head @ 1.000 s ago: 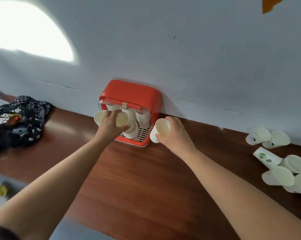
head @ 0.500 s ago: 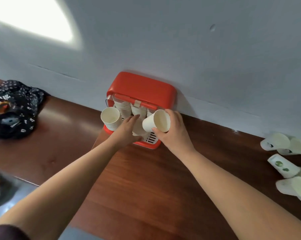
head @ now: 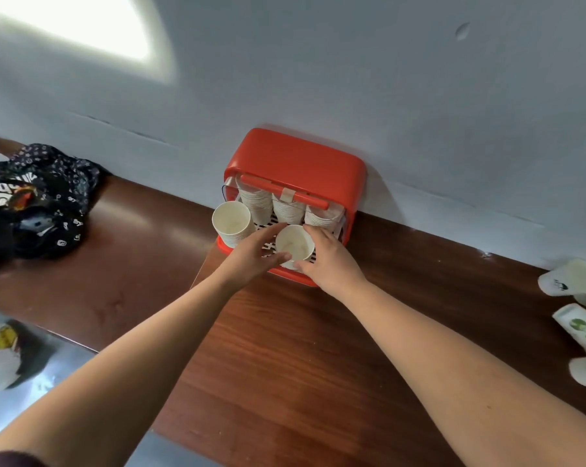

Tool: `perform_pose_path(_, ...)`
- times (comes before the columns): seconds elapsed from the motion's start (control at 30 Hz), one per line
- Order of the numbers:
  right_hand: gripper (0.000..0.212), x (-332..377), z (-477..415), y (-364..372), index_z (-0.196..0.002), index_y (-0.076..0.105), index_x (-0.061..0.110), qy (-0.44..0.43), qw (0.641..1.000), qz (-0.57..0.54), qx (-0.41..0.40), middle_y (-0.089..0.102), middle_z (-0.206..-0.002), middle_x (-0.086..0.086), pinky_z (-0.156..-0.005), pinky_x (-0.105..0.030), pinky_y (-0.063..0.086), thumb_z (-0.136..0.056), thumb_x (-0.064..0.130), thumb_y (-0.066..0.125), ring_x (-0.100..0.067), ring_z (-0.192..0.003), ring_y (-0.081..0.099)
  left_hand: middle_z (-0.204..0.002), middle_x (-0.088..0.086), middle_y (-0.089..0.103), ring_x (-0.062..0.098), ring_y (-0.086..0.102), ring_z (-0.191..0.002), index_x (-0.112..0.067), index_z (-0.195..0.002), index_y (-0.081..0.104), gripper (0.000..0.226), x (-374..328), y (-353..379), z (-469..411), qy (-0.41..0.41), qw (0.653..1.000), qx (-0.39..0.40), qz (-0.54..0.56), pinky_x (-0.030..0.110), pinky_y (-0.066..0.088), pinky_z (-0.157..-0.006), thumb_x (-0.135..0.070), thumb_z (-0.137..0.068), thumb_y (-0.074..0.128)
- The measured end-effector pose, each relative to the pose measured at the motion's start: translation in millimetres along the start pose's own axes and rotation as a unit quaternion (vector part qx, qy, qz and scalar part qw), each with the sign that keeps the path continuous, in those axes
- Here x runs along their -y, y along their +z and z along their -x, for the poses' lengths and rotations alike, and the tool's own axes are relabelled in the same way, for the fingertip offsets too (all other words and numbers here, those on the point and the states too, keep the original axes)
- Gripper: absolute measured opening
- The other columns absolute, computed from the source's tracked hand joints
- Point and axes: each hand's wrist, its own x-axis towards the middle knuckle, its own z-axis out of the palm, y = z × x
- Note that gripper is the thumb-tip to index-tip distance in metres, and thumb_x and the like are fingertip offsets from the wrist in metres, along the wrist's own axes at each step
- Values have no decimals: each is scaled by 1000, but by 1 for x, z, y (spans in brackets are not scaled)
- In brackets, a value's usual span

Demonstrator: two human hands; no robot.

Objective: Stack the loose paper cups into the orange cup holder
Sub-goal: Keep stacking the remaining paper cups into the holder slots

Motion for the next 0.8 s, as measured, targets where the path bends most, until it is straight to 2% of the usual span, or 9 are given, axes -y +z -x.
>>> perform_pose_path(0.13, 72, -1, -1, 6, -148, 37, 19, 22, 1000, -9, -20, 46, -148, -2, -106, -35, 39, -86, 25, 74, -21, -135, 44, -135, -5, 58, 8, 54, -119, -28, -146, 46, 64, 2, 4, -5, -7, 999, -35, -33, 32, 44, -104, -31, -88, 73)
perform_pose_path(0.3, 70, -3, 3, 9, -144, 39, 19, 42, 998, -37, -16, 50, -142, -2, -99, -32, 42, -85, 31, 75, -21, -129, 49, -132, -4, 61, 11, 58, -116, -23, -143, 48, 59, 2, 3, 1, -6, 997, -28, -67, 39, 49, -102, -39, -90, 69)
perform_pose_path(0.4, 70, -9, 20, 2, -145, 37, 17, 57, 998, -31, -26, 43, -146, -4, -104, -35, 43, -87, 41, 69, -21, -132, 45, -134, -3, 60, 11, 57, -121, -19, -140, 49, 63, -1, 4, 15, -47, 997, -45, -34, 37, 48, -105, -48, -87, 69)
perform_pose_path(0.53, 62, -33, 65, -17, -144, 39, 16, 71, 997, -4, -18, 42, -143, -4, -103, -37, 47, -93, 45, 58, -20, -128, 49, -129, 3, 59, 16, 57, -116, -12, -134, 53, 53, -8, 13, 46, -106, 990, -54, -71, 31, 45, -98, -40, -91, 68)
perform_pose_path(0.6, 60, -53, 95, -28, -143, 41, 15, 82, 996, 12, -14, 43, -143, -4, -104, -37, 46, -94, 47, 56, -20, -128, 50, -125, 4, 60, 19, 57, -113, -11, -130, 57, 49, -18, 25, 62, -118, 986, -45, -105, 34, 46, -98, -39, -91, 66)
perform_pose_path(0.73, 58, -98, 160, -61, -142, 44, 16, 103, 993, 57, -22, 43, -144, -3, -101, -35, 47, -95, 48, 54, -22, -127, 51, -121, 7, 59, 24, 56, -111, -10, -119, 60, 38, -58, 70, 84, -103, 982, -25, -157, 34, 45, -96, -32, -89, 66)
perform_pose_path(0.8, 59, -124, 198, -82, -142, 44, 15, 119, 989, 79, -36, 43, -144, -4, -101, -36, 46, -95, 49, 53, -23, -127, 50, -124, 7, 57, 24, 56, -114, -11, -123, 60, 40, -88, 104, 94, -82, 981, -10, -178, 33, 44, -97, -33, -89, 66)
